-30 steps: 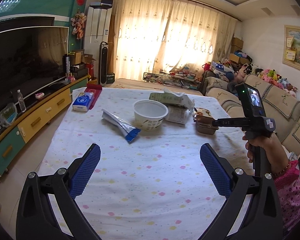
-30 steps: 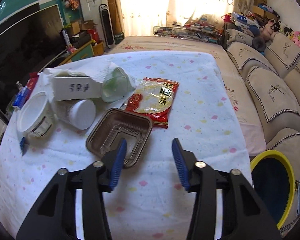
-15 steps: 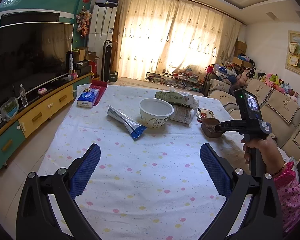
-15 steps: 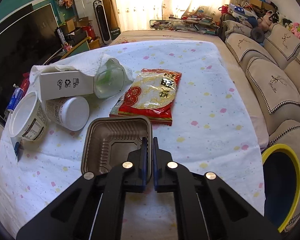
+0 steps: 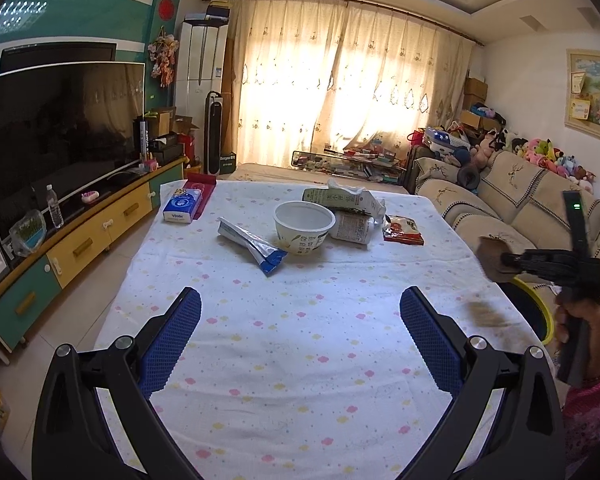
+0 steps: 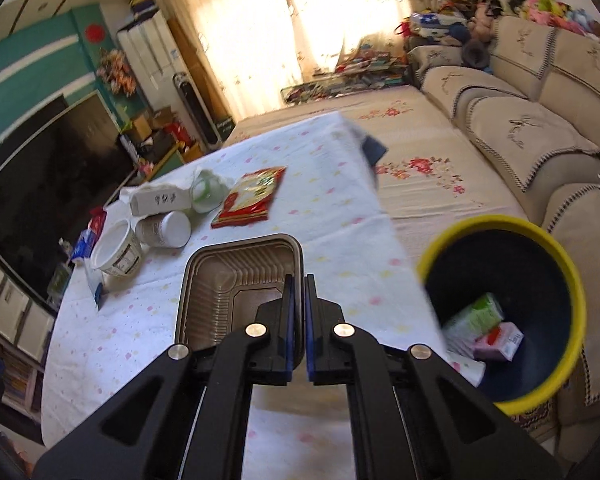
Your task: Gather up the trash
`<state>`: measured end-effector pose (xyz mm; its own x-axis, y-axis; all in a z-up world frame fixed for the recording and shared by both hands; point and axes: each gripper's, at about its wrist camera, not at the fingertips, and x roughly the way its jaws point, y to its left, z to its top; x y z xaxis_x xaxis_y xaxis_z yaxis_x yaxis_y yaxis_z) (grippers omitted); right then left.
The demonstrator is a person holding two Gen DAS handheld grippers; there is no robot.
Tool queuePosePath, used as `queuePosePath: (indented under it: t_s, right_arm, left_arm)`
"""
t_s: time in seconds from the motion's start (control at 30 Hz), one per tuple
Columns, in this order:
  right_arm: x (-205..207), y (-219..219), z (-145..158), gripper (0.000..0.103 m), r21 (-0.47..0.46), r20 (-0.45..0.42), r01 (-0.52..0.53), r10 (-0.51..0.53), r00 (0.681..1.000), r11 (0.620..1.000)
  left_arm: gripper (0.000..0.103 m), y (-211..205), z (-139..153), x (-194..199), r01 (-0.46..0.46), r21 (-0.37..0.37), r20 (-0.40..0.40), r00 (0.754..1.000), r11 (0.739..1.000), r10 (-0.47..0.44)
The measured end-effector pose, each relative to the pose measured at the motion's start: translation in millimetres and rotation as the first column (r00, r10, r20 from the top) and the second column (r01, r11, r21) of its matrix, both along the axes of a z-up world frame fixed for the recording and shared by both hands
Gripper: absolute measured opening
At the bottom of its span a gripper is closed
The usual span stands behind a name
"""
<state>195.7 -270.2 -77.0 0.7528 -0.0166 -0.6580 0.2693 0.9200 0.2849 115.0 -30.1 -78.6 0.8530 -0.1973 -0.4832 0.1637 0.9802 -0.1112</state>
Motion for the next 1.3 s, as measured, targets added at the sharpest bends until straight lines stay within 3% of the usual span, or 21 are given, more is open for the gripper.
queuePosePath:
  t_s: [0.27, 0.5, 0.67, 1.03, 1.3]
  right_arm:
    - [-58, -59, 28, 0.004, -0.015, 0.069, 0.165, -0.163, 0.984, 0.986]
    - [-61, -93, 7, 0.004, -0.026, 0.01, 0.249, -0.249, 0.968, 0.968]
    - [-60, -108, -13, 0.004, -0.014, -0.024, 0.282, -0.283, 0.959, 0.959]
    - [-56, -130, -38, 0.013, -0.013, -0.056, 0.342, -0.343, 0.938, 0.939]
    - [-51, -135, -44, 0.017, 0.007, -0.06, 0.339, -0.338, 0.939, 0.941]
  left_arm:
    - [0.098, 12, 9, -27, -0.034, 0.014, 0.015, 0.999, 0.999, 0.033]
    - [0.098, 31, 9, -25, -0.068, -0.016, -0.004, 0.998, 0.998, 0.068]
    - [0.098, 30, 10, -17, -0.073, 0.007, -0.005, 0.997, 0.997, 0.073]
    - [0.098, 16, 2, 31, -0.049, 0.037, -0.073, 0.996, 0.998, 0.052]
    - [0.098, -3, -8, 93, -0.024, 0.046, -0.14, 0.99, 0.999, 0.031]
